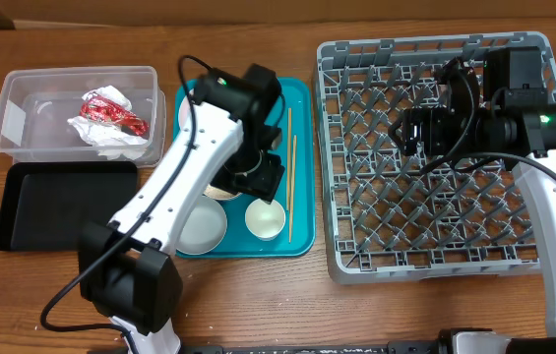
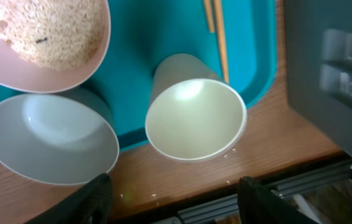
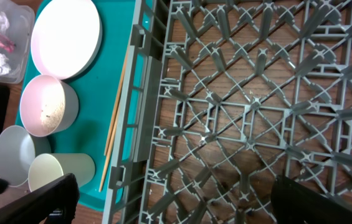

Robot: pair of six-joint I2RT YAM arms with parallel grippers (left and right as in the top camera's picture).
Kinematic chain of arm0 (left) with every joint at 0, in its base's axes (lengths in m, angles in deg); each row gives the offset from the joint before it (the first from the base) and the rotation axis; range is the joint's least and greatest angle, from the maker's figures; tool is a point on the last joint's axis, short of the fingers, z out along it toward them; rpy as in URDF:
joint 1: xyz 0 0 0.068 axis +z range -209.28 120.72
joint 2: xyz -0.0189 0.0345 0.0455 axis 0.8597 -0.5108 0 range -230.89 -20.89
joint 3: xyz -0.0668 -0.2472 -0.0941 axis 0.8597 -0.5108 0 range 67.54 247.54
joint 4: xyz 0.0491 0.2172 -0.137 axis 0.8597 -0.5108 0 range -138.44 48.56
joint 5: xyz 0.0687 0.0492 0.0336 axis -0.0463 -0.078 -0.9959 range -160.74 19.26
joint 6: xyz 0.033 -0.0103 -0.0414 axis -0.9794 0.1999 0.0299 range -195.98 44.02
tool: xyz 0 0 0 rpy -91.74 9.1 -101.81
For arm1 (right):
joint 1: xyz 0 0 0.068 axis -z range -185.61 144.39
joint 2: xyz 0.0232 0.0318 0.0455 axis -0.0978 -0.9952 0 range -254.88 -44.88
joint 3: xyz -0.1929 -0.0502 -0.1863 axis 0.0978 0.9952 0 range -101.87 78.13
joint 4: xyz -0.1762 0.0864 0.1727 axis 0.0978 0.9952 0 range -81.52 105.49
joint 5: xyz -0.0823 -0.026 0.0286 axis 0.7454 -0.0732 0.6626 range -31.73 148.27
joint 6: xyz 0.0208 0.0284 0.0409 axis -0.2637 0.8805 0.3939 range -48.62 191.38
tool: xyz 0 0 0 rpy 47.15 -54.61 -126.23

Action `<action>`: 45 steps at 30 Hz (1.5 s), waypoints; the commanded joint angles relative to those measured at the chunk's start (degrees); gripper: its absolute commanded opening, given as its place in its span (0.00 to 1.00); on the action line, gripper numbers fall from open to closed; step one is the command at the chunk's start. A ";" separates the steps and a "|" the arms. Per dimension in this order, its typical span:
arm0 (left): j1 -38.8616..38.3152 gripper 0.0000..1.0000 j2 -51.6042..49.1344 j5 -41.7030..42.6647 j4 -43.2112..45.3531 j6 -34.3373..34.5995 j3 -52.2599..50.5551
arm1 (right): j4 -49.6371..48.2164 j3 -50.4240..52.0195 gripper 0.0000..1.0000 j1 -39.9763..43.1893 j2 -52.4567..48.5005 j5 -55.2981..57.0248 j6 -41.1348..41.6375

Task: Sort waste into correct bins and load items into the dishwasher
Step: 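Reach the left gripper to the small white cup and grasp it, then hand the white cup from the left gripper to the right gripper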

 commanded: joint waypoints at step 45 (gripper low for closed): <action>18.88 0.04 0.37 72.78 15.58 -17.18 -2.47 | -6.21 0.15 0.96 -2.64 0.07 -37.09 0.20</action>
